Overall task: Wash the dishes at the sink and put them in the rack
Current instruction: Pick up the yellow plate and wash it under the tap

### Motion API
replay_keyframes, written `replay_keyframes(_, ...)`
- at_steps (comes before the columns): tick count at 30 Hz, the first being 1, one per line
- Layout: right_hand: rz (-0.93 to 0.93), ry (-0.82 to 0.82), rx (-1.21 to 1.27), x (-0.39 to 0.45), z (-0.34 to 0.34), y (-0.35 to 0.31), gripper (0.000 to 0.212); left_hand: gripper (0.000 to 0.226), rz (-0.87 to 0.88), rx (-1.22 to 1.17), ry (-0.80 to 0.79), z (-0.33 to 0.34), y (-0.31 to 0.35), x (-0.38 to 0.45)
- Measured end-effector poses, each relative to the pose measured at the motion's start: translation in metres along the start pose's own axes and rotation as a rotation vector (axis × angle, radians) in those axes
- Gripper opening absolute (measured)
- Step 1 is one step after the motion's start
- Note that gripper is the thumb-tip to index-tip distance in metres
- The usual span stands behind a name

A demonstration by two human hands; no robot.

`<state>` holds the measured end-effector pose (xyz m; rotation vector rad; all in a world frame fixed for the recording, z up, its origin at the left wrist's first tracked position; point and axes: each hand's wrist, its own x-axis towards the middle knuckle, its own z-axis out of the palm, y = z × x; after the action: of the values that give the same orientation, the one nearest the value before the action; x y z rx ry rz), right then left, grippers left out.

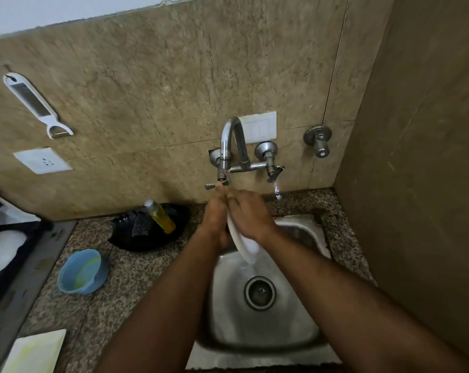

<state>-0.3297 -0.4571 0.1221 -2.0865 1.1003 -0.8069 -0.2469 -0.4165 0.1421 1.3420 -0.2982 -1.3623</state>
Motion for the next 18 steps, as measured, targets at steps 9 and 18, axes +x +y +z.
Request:
replay_keyframes(9,0.127,0.01,0.043,0.004,0.017,0.014,0.034,0.042,0.139,0.298,0.128,-0.004,-0.004,0.005)
replay_keyframes(18,0.077,0.065,0.08,0.009,0.004,0.002,0.036,0.056,0.033,0.058,-0.046,0.004,0.008,-0.007)
